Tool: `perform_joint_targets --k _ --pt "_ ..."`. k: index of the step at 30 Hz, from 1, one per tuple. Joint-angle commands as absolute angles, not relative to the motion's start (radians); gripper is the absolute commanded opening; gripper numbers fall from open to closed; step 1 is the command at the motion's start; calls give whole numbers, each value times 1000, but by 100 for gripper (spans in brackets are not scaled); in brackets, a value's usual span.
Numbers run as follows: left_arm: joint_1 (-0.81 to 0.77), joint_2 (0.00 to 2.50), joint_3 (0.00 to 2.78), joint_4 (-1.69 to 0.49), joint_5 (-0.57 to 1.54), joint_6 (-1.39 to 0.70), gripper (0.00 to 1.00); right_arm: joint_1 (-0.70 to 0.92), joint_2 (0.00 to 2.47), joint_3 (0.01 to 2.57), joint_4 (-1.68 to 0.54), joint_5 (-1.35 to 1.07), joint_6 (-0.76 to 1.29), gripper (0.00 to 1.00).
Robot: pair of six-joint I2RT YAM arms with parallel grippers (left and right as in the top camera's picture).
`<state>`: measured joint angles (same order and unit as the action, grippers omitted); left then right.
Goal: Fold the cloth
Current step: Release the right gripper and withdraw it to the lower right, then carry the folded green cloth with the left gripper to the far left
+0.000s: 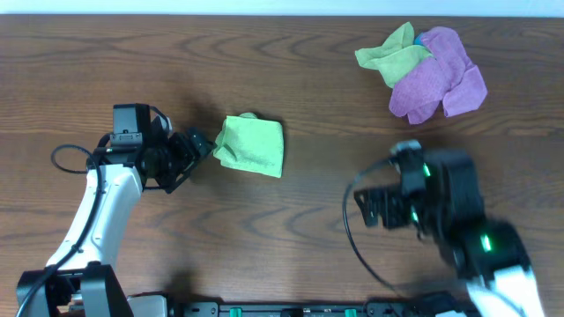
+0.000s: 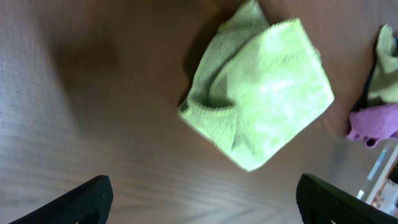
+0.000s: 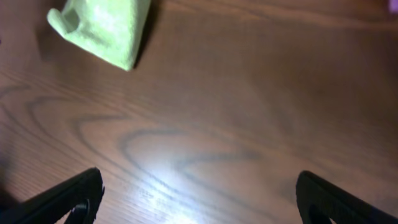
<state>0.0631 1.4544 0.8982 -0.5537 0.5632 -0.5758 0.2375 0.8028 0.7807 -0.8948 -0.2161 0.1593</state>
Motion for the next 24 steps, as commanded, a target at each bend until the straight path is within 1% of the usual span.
perform_joint_targets --k 1,4,7,15,19,24 --pt "45 1443 900 -576 594 -577 96 215 615 686 -899 -205 250 99" --pt "20 1444 900 -583 634 -588 95 210 447 631 -953 -98 335 99" --pt "9 1444 900 -583 649 -610 95 210 406 629 -965 -55 340 99" --pt "-28 1444 900 -583 646 -629 95 210 406 629 -962 -53 341 99" --pt "-47 1445 900 -583 586 -649 95 210 406 629 -962 -53 340 99" --pt "-80 1451 893 -557 493 -740 95 210 406 629 -962 -52 340 99"
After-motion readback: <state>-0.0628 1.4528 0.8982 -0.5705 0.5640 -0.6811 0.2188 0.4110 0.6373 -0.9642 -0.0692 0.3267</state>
